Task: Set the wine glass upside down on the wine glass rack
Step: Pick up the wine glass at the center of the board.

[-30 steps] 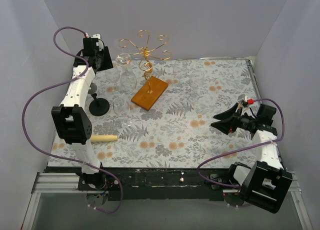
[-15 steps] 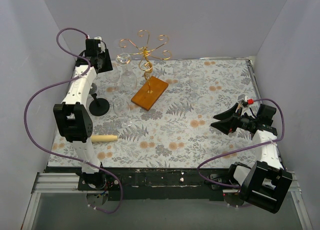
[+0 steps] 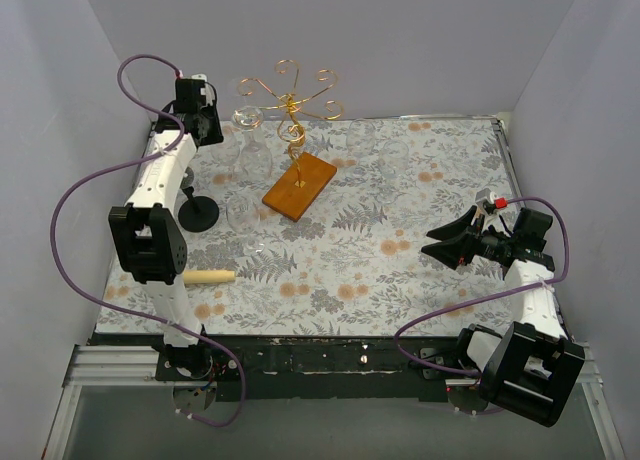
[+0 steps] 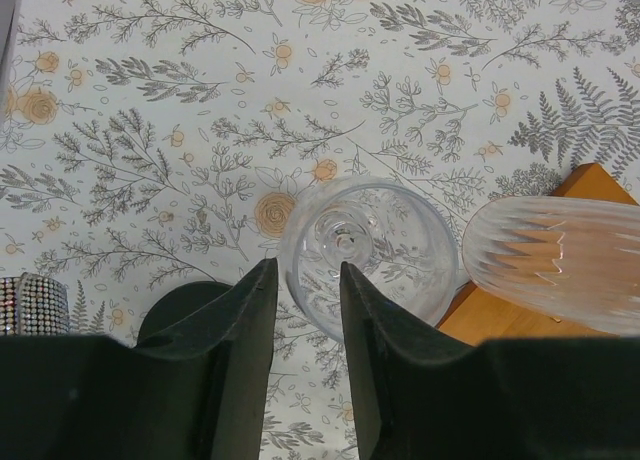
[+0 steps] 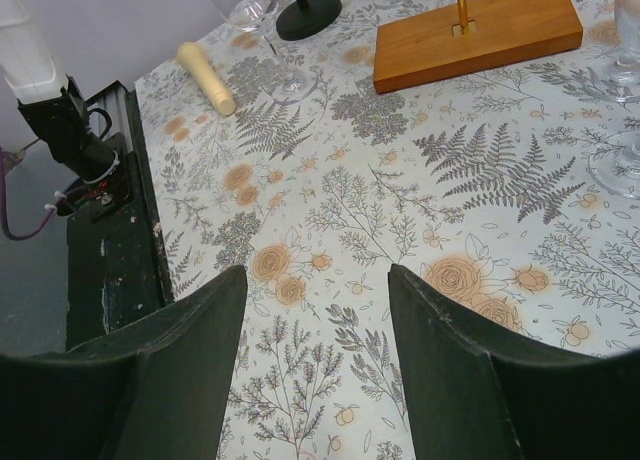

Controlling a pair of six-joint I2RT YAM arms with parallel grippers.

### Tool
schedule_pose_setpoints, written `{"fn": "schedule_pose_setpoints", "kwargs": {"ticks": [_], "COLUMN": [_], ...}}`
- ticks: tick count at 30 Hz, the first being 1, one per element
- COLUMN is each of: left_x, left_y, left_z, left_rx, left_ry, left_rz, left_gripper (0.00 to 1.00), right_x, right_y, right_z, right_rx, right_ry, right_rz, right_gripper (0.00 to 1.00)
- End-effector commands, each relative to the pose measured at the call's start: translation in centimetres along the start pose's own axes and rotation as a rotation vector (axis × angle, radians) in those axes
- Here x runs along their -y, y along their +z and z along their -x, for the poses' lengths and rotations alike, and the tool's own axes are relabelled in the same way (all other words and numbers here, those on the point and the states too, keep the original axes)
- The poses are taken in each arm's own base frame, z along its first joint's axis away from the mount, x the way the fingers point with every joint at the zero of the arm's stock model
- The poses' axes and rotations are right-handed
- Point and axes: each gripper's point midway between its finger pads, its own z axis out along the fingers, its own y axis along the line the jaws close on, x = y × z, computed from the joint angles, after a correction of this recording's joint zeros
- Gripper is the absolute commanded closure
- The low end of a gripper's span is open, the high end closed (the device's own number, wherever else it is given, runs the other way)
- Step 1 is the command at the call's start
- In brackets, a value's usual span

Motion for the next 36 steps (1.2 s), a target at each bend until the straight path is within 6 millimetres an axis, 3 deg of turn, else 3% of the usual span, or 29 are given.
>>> {"fn": "schedule_pose_setpoints", "kwargs": {"ticks": [1, 7, 13, 19, 29, 36], "left_x": [0.01, 0.07, 0.14, 0.11, -0.10, -0.05], "left_y": [-0.05, -0.07, -0.11, -0.11, -0.32, -0.55], "left_z": [0.68, 0.63, 0.72, 0.72, 0.77, 1.06], "left_rx": [0.020, 0.019, 0.021, 0.021, 0.027, 0.036], "left_ry": [0.027, 0.039, 0.045, 0.054, 0.067, 0.073], "left_rz": [0.023, 0.024, 0.026, 0.026, 0.043, 0.049], "left_gripper": [0.71, 0.75, 0.90, 0.95, 0.85, 0.84], "right_x": [0.18, 0.13, 0.17, 0.18, 0.19, 0.19], "right_y": [-0.14, -0.14, -0.15, -0.15, -0.15, -0.18], "right_z": [1.66, 1.67, 1.63, 1.68, 1.64, 1.62], "right_rx": [0.008, 0.008, 0.007, 0.007, 0.007, 0.007], "right_ry": [-0.069, -0.073, -0.069, -0.074, -0.071, -0.068], "right_rz": [0.000, 0.000, -0.001, -0.003, -0.002, -0.004], "right_gripper": [0.33, 0.33, 0.33, 0.33, 0.33, 0.33]}}
